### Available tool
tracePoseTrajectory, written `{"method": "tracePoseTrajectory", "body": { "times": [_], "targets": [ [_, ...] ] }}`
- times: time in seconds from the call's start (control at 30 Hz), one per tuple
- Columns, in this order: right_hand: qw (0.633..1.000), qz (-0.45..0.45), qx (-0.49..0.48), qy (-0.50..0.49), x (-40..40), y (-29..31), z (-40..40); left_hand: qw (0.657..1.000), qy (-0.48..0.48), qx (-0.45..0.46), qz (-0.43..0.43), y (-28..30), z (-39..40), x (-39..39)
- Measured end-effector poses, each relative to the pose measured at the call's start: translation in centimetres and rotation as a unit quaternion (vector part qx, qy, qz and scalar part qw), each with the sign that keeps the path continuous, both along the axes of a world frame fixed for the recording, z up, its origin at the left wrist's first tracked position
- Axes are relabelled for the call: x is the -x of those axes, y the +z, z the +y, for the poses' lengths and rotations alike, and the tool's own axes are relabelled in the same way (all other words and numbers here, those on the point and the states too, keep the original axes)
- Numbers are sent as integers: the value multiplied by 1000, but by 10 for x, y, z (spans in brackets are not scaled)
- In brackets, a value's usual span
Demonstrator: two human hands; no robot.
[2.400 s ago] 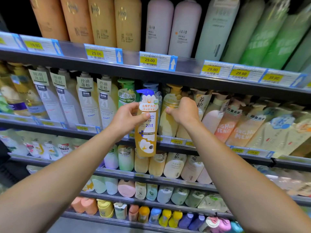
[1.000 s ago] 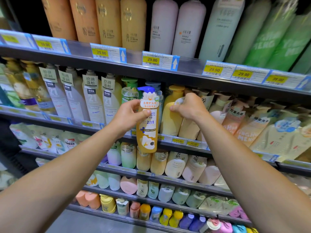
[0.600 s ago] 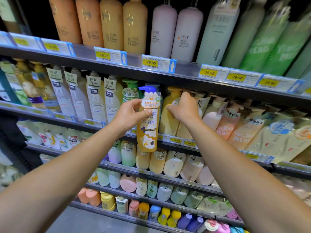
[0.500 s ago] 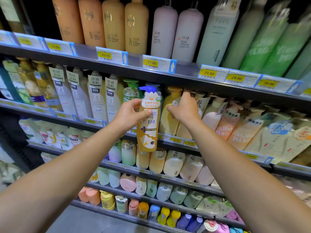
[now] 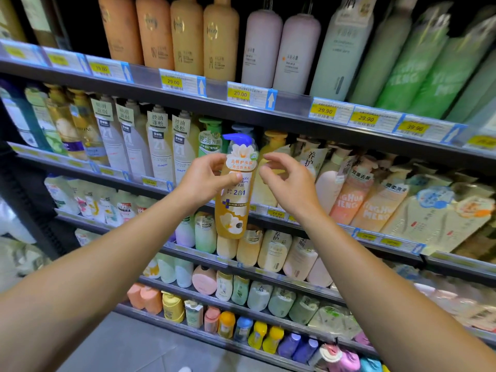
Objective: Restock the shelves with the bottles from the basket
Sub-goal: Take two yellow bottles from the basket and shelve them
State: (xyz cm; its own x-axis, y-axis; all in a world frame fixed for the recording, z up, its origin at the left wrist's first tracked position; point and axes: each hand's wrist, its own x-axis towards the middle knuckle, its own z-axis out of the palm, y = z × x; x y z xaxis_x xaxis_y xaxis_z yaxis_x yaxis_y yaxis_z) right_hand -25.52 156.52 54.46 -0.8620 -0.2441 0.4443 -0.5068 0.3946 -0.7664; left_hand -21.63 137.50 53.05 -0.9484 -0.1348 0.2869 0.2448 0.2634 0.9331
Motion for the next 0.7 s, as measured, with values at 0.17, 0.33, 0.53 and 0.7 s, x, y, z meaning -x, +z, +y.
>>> {"method": "tracePoseTrajectory", "body": {
  "times": [0.17, 0.33, 0.53, 0.7],
  "targets": [
    [996, -12, 8, 94, -15, 25, -6, 1000, -16, 2, -1, 12, 16, -23],
    [994, 3, 14, 106, -25, 35, -9, 1000, -5, -29, 6, 16, 25, -41],
    [992, -11, 89, 94, -37, 30, -3, 1000, 0, -18, -6, -6, 30, -59],
    [985, -45, 137, 95, -38, 33, 0, 998, -32, -5, -45, -38, 30, -83]
  ]
}}
